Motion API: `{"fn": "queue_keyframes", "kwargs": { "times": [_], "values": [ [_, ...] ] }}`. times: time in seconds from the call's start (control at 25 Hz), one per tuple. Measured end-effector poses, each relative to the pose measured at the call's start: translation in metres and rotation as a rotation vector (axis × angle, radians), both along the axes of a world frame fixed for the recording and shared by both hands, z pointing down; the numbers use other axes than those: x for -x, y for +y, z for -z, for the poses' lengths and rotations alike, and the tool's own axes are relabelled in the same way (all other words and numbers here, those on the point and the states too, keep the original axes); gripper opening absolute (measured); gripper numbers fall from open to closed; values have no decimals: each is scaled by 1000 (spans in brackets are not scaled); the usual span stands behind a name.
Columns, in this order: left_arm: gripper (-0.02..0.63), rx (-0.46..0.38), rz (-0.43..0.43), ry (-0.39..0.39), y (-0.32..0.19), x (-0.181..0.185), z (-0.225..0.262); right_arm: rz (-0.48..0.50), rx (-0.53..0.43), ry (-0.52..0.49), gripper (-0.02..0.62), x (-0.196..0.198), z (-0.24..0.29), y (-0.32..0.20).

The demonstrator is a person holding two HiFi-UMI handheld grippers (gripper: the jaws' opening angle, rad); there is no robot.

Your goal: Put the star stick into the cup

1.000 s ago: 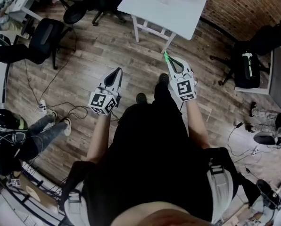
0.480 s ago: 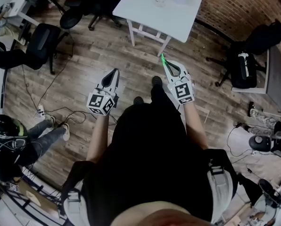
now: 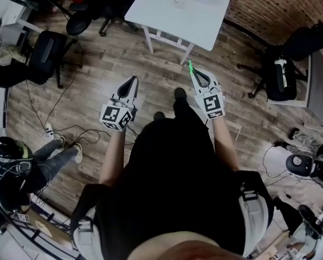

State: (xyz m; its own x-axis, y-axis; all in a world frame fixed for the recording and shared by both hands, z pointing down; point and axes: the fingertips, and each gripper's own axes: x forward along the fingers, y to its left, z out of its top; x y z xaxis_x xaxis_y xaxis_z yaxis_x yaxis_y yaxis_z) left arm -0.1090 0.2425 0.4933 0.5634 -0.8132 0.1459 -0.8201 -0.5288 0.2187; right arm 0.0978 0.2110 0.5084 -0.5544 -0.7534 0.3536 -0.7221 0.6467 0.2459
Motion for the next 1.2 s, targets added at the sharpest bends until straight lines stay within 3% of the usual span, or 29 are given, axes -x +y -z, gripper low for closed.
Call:
{"fn": "queue_keyframes", "kwargs": {
  "times": [1.2],
  "values": [
    [21, 27, 98, -22, -94, -18, 0, 119, 35, 16, 6, -13, -5, -124]
  ]
}}
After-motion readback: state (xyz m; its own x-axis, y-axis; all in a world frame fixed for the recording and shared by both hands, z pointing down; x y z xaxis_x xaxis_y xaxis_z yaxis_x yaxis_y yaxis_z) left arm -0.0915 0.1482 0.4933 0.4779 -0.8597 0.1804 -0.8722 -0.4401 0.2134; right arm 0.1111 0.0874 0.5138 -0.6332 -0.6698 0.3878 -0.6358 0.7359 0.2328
